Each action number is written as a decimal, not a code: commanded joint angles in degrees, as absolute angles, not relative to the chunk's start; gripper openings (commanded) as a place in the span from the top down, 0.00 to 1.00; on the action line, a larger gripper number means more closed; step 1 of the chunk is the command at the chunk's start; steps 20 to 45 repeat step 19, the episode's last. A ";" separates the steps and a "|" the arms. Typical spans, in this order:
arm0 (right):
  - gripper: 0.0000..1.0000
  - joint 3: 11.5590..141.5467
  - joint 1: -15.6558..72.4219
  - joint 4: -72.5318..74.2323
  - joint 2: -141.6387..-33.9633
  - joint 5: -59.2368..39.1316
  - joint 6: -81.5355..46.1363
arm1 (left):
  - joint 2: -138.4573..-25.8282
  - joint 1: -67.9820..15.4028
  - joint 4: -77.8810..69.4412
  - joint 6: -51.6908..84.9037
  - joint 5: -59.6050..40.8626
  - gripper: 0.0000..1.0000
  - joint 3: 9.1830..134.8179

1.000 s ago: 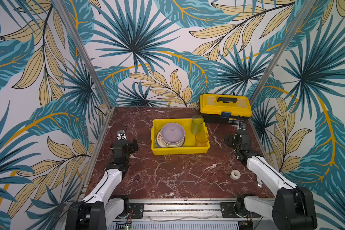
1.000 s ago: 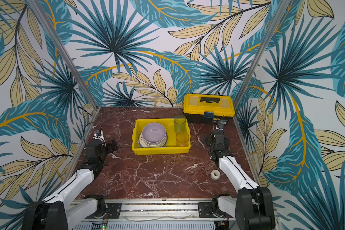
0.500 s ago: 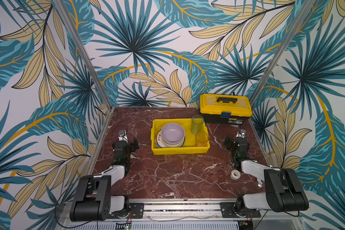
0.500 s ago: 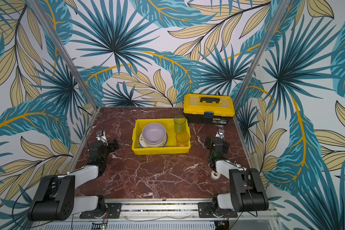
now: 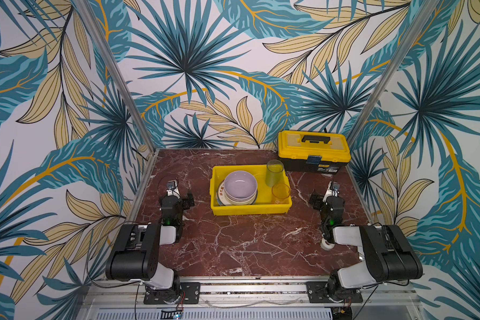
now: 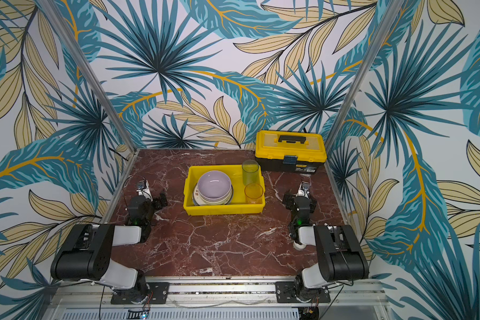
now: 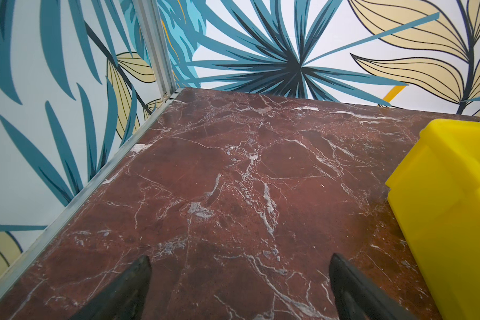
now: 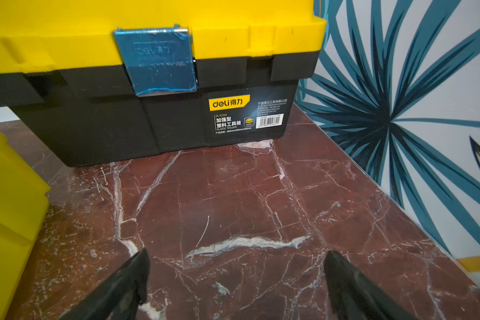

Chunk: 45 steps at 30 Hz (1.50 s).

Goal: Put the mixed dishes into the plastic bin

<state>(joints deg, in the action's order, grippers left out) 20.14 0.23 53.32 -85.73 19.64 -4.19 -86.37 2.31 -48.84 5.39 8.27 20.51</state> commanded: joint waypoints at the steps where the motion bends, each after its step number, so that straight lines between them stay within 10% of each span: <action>1: 0.00 19.58 0.00 56.00 -86.00 19.07 -3.54 | -86.40 2.61 -49.41 5.49 7.65 0.00 21.71; 45: 0.00 19.78 0.00 55.84 -86.22 18.98 -3.13 | -86.36 2.63 -49.40 5.41 7.68 0.01 21.71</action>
